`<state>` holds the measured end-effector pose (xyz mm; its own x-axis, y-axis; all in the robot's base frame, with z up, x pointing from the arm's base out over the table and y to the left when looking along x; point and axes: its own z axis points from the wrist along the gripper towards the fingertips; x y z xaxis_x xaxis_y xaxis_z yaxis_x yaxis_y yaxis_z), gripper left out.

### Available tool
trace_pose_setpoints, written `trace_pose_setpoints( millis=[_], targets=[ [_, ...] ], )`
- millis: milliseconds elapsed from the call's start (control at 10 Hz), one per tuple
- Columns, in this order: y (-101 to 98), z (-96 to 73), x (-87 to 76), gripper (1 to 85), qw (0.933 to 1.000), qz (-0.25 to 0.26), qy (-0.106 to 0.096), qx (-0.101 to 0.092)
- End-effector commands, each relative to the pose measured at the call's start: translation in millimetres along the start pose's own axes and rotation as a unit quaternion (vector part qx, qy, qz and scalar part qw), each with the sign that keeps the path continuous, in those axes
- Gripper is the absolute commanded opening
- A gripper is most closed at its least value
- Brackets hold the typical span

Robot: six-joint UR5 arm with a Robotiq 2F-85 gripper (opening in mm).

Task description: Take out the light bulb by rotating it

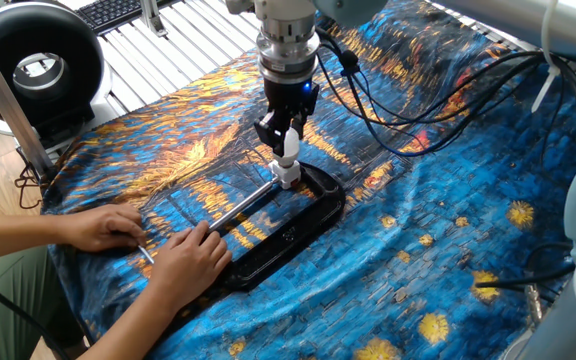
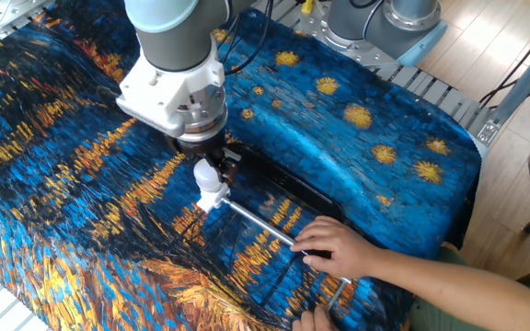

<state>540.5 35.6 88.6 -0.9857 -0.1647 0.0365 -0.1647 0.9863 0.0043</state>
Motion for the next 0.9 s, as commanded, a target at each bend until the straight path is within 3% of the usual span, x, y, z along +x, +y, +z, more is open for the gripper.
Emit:
trace_pose_setpoints(
  millis=[0, 200, 400, 800],
  targets=[
    [-0.8, -2.1, -3.9, 24.7, 0.9997, -0.022, -0.007, 0.003],
    [3.5, -2.0, -7.0, 21.0, 0.9971, -0.075, -0.013, -0.003],
    [-2.5, -2.5, -7.5, 18.7, 0.9912, -0.131, -0.014, 0.011],
    [-15.6, -1.8, -11.4, 15.3, 0.9685, -0.245, -0.021, 0.036]
  ],
)
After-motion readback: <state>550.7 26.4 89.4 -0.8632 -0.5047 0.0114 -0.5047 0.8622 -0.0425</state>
